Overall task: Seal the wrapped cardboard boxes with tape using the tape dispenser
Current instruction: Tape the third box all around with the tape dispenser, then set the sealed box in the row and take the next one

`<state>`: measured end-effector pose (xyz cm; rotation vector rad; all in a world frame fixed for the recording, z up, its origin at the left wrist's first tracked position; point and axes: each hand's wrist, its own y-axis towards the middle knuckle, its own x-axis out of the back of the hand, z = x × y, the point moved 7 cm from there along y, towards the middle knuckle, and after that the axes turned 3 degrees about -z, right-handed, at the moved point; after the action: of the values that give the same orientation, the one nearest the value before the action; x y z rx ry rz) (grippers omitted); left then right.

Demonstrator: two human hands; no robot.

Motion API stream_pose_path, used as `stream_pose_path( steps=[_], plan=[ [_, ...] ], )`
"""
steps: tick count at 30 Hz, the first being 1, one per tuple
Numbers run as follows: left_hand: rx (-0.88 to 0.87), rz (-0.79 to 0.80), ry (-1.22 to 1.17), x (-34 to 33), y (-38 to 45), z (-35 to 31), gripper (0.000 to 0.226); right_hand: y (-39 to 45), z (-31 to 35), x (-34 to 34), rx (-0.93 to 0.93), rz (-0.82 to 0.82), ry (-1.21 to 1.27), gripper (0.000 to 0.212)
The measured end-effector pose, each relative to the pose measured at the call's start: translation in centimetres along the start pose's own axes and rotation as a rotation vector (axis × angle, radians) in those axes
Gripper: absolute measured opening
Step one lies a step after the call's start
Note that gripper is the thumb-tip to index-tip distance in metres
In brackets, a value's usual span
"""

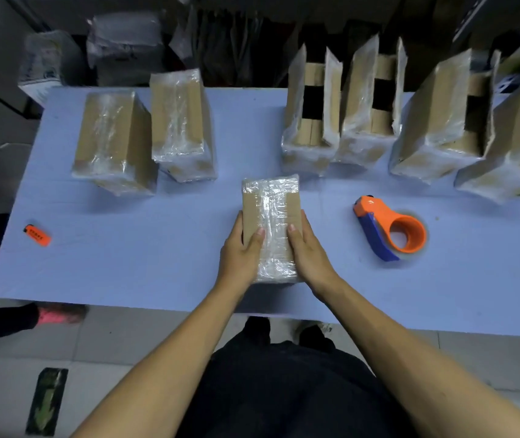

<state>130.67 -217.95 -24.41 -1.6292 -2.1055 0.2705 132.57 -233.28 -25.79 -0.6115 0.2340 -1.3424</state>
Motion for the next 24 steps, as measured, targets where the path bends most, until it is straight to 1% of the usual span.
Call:
stream_pose_path(
  steps=[4, 7, 10, 12, 14, 18, 21, 24],
  plan=[
    [-0.023, -0.112, 0.104, 2.7, 4.6, -1.9, 0.049, 4.1, 4.0, -2.2, 0.046, -0.02, -0.019, 0.052],
    [-0.015, -0.128, 0.18, 3.5, 9.0, -3.8, 0.053, 7.7, 6.8, -2.6, 0.028, -0.095, -0.049, 0.049],
    [-0.074, -0.103, 0.242, 3.3, 12.6, -6.4, 0.052, 10.1, 9.1, -2.5, 0.036, -0.187, -0.09, 0.045],
    [-0.086, -0.127, 0.277, 3.3, 14.5, -7.6, 0.054, 10.8, 10.0, -2.6, 0.052, -0.207, -0.078, 0.04],
    [-0.069, -0.158, 0.311, 3.5, 15.9, -8.5, 0.057, 10.8, 10.5, -3.1, 0.105, -0.192, -0.069, 0.036],
    [-0.074, -0.123, 0.372, 3.6, 17.8, -9.4, 0.06, 11.4, 11.3, -3.7, 0.173, -0.182, -0.087, 0.044],
    [-0.064, -0.113, 0.392, 3.9, 18.8, -9.7, 0.062, 12.6, 11.8, -4.2, 0.132, -0.178, -0.134, 0.054],
    [-0.067, -0.104, 0.43, 4.1, 19.3, -10.2, 0.064, 13.0, 12.3, -4.2, 0.144, -0.166, -0.15, 0.056]
  ],
)
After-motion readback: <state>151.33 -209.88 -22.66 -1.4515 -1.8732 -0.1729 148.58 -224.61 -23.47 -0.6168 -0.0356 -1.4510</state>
